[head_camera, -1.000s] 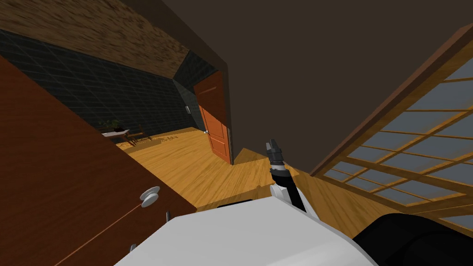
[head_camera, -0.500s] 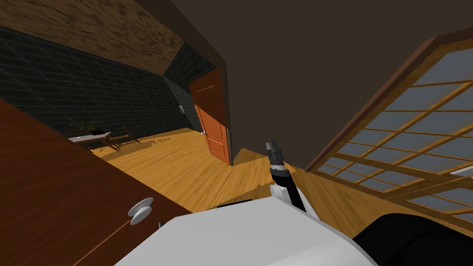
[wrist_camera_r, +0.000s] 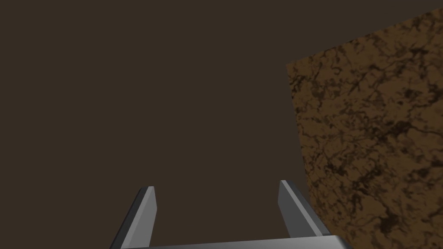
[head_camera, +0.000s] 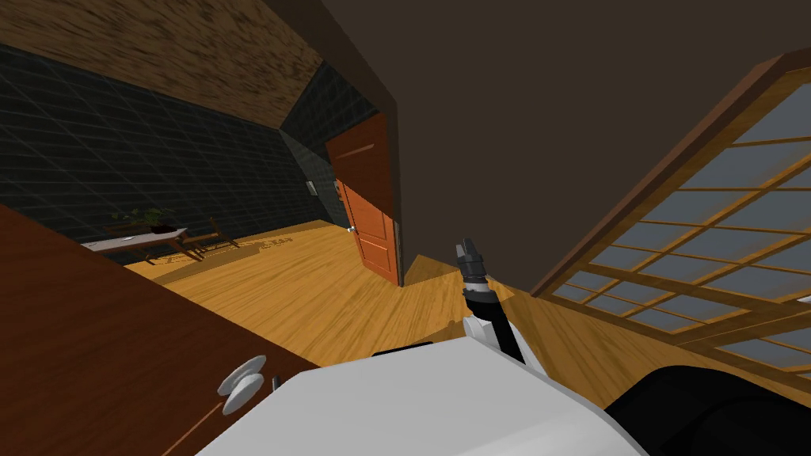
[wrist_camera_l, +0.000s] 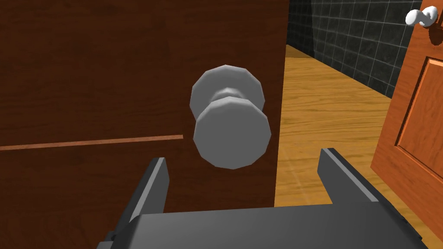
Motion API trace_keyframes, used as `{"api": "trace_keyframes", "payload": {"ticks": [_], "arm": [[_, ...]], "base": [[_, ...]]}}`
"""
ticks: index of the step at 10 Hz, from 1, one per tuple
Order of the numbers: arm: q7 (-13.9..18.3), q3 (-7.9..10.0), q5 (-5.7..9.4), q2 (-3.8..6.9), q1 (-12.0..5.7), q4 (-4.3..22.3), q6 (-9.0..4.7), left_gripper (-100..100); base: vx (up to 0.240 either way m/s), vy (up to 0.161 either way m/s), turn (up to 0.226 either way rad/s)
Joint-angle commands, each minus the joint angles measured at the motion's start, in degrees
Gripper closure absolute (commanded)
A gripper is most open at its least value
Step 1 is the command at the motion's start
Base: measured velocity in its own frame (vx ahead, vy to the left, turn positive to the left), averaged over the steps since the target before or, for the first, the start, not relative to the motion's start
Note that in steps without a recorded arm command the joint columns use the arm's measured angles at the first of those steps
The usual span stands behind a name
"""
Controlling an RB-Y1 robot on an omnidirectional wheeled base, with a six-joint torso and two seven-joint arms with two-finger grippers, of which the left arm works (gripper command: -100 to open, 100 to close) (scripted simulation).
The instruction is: Push the door open
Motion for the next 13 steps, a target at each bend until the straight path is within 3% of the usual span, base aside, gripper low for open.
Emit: {"api": "trace_keyframes", "payload": {"ticks": [1, 4, 5, 10, 11, 13], "arm": [[0.0, 0.36, 0.14, 0.06, -0.46, 0.4, 0.39, -100], [0.1, 0.66, 0.23, 0.06, -0.86, 0.7, 0.66, -100], [0.1, 0.66, 0.23, 0.06, -0.86, 0.7, 0.66, 100], [0.1, 0.66, 0.23, 0.06, -0.86, 0.7, 0.66, 100], [-0.5, 2.9, 0.53, -0.43, -1.7, 1.1, 1.14, 100], [-0.9, 4.21, 0.67, -0.9, -2.18, 1.4, 1.4, 100]], "base": [[0.116, 0.135, -0.009], [0.081, 0.139, -0.011], [-0.004, -0.005, 0.014], [-0.004, -0.006, -0.002], [0.062, 0.06, 0.003], [0.081, 0.102, -0.009]]}}
